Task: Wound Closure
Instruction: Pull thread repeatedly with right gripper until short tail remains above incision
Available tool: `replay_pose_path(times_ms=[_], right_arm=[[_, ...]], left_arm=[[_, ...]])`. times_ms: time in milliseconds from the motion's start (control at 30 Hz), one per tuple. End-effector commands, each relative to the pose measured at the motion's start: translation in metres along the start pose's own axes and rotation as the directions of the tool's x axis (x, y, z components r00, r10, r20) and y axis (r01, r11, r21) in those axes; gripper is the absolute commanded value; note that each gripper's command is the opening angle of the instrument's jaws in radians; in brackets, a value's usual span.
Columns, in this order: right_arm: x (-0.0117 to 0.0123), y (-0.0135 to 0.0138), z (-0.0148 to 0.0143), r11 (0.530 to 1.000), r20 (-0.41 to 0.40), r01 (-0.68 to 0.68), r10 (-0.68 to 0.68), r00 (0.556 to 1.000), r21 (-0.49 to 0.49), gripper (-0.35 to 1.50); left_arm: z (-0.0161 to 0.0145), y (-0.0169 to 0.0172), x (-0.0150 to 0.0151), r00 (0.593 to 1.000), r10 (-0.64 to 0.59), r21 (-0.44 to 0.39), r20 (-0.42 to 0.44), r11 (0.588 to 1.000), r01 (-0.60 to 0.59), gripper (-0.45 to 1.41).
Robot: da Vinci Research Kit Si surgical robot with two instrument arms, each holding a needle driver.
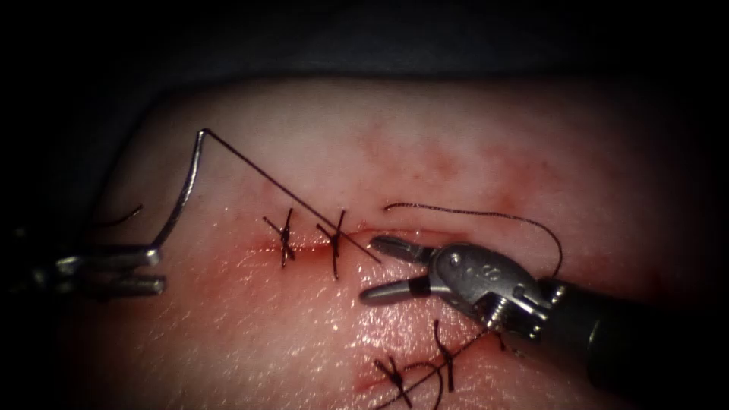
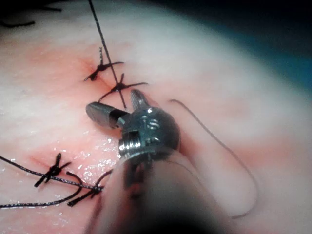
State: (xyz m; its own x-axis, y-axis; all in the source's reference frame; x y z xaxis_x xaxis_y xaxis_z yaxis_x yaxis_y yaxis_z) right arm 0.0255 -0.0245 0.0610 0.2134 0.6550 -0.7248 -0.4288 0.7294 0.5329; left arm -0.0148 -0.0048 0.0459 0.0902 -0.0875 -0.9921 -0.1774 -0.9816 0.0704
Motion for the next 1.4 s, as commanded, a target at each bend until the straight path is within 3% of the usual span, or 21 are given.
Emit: replay_pose_path(times_ms=[33,100,367,433,467,633,767,833,1100,1233,1333,1367,1400], right_arm=[[-0.0004,0.0004,0.0014,1.0,0.014,0.006,-0.006,1.0,0.002,1.16],[-0.0009,0.0006,0.0016,1.0,0.032,0.012,-0.012,0.999,-0.001,1.15],[-0.0046,0.0003,0.0014,0.998,0.173,0.067,-0.064,0.983,-0.014,0.71],[-0.0052,0.0003,0.0013,0.997,0.197,0.075,-0.073,0.978,-0.006,0.39],[-0.0052,0.0005,0.001,0.996,0.213,0.09,-0.088,0.973,0.004,-0.35],[-0.004,0.0002,0.0003,0.997,0.238,0.076,-0.069,0.969,-0.021,-0.35],[-0.0029,-0.0017,-0.0005,0.997,0.256,0.077,-0.069,0.964,-0.022,-0.35],[-0.0023,-0.0033,-0.0011,0.997,0.259,0.08,-0.073,0.963,-0.016,-0.35],[-0.0008,-0.0141,-0.0036,0.988,0.238,0.085,-0.115,0.964,0.133,-0.35],[0.0002,-0.0165,-0.004,0.982,0.216,0.096,-0.131,0.968,0.165,-0.35],[0.0009,-0.0166,-0.0042,0.978,0.185,0.09,-0.126,0.975,0.188,-0.35],[0.001,-0.0163,-0.0043,0.977,0.173,0.098,-0.132,0.976,0.191,-0.21],[0.0012,-0.016,-0.0043,0.972,0.15,0.136,-0.166,0.975,0.193,0.29]], left_arm=[[0.0007,-0.0003,-0.0006,1.0,0.0,-0.003,-0.002,1.0,0.0,-0.45],[0.0008,0.0001,-0.0009,1.0,-0.008,-0.003,-0.002,1.0,0.008,-0.45],[0.0002,0.0018,-0.0031,0.999,-0.053,-0.009,0.0,0.999,0.053,-0.45],[0.0002,0.0019,-0.0036,0.998,-0.058,-0.01,0.0,0.998,0.058,-0.45],[0.0001,0.0022,-0.0039,0.998,-0.067,-0.011,0.001,0.998,0.067,-0.45],[0.0003,0.003,-0.0046,0.997,-0.083,-0.017,-0.007,0.996,0.083,-0.45],[0.0009,0.0037,-0.0053,0.996,-0.088,-0.016,-0.007,0.996,0.088,-0.45],[0.0011,0.0042,-0.0057,0.995,-0.095,-0.015,-0.006,0.995,0.095,-0.45],[0.0025,0.0078,-0.0101,0.991,-0.133,-0.036,0.02,0.99,0.134,-0.45],[0.0022,0.0091,-0.0101,0.99,-0.143,-0.039,0.023,0.989,0.143,-0.45],[0.0018,0.0099,-0.0097,0.99,-0.141,-0.036,0.031,0.989,0.142,-0.45],[0.0016,0.01,-0.0096,0.99,-0.139,-0.031,0.038,0.99,0.14,-0.45],[0.0012,0.0101,-0.0094,0.989,-0.138,-0.024,0.049,0.99,0.139,-0.45]])
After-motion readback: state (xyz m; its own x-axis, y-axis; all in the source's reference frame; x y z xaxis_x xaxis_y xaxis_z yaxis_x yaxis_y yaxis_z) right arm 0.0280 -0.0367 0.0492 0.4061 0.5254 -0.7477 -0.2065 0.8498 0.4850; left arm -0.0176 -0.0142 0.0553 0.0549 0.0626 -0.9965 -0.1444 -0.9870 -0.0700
